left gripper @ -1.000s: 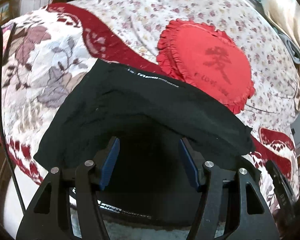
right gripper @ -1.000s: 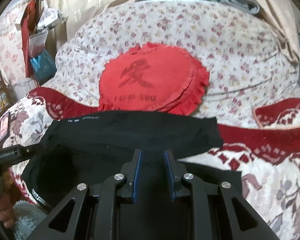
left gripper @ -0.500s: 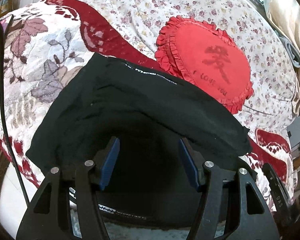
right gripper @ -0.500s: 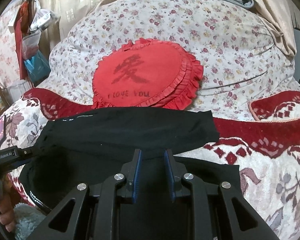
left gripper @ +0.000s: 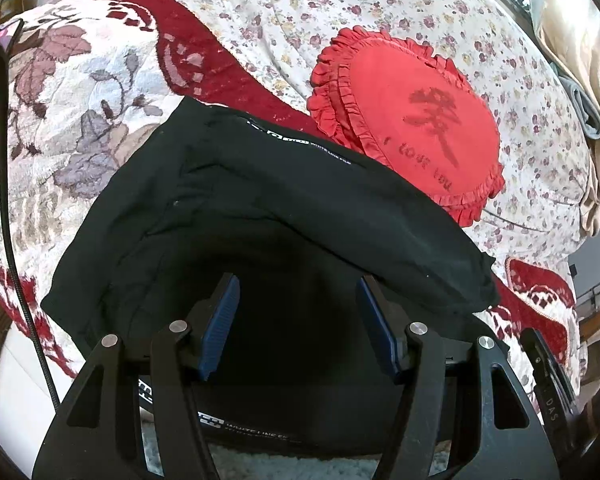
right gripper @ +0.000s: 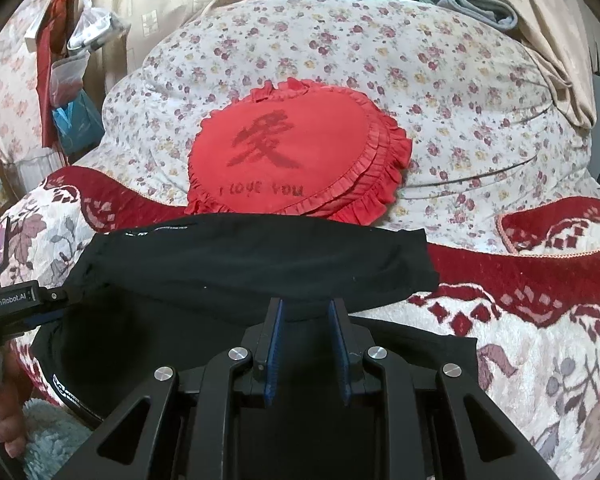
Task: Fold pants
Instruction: 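Open both tools and release the black pants, hovering above them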
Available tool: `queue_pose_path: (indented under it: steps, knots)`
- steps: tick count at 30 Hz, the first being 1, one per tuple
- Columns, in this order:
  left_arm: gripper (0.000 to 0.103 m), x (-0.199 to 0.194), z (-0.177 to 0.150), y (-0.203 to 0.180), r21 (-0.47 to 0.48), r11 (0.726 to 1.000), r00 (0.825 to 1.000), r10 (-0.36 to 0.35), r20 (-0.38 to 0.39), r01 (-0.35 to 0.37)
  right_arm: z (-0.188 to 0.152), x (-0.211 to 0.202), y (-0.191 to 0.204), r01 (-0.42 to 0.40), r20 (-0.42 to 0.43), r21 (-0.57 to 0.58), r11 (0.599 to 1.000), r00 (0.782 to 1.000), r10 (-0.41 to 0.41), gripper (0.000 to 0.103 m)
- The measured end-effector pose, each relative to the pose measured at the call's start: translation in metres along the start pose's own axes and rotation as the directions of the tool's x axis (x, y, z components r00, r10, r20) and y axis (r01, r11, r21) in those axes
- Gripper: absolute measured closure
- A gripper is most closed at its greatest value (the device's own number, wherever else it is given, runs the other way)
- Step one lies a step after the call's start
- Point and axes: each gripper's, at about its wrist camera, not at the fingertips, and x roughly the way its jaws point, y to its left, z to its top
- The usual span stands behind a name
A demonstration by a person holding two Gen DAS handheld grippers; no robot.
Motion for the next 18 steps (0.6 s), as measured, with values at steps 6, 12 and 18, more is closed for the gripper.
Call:
queue_pose_path:
  steps: [6, 12, 18]
  knots:
    - [0.042, 0.0003, 0.0003, 0.0009, -0.002, 1.0, 1.0, -0.003, -0.002, 0.003, -0.0003, 0.0001, 0.0, 0.0, 0.002, 0.006, 1.0, 1.0, 0.0, 0.082]
    - [0.042, 0.0002, 0.0003, 0.0008, -0.003, 1.0, 1.0, -0.003, -0.002, 0.003, -0.0003, 0.0001, -0.0006, 0.001, 0.0, 0.007, 1.0, 1.0, -0.001, 0.082]
    - [0.042, 0.0002, -0.0001, 0.0001, -0.005, 1.0, 1.0, -0.003, -0.002, 0.003, -0.0003, 0.0001, -0.0004, 0.001, 0.0, 0.006, 1.0, 1.0, -0.001, 0.082]
